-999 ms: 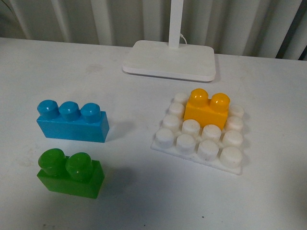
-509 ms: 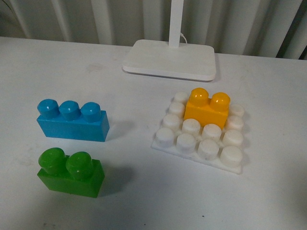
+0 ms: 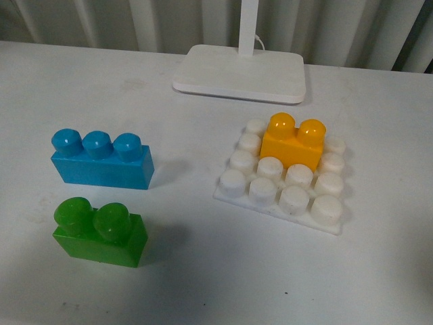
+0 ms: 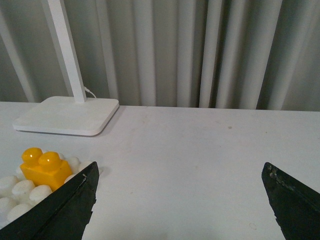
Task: Insert yellow block into base center
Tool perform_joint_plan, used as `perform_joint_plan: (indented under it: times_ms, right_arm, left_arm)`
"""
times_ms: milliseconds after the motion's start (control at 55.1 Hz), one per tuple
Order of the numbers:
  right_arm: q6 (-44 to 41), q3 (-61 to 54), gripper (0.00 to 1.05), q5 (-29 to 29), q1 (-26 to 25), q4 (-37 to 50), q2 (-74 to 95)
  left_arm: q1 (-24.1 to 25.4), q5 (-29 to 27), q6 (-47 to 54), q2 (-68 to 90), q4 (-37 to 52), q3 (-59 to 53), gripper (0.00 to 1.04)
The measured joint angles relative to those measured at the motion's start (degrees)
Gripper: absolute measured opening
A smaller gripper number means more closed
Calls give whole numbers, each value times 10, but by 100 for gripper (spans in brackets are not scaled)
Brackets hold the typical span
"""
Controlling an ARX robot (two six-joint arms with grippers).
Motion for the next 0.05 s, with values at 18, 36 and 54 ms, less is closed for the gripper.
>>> perform_joint_plan:
  times_ms: [18,36,54]
  right_arm:
    - [0,0,96,0,0,0,0]
    - [0,0,96,0,0,0,0]
    - [0,0,96,0,0,0,0]
  left_arm:
    - [0,0,0,0,0,0,98]
    - [0,0,0,0,0,0,98]
    - [0,0,0,0,0,0,98]
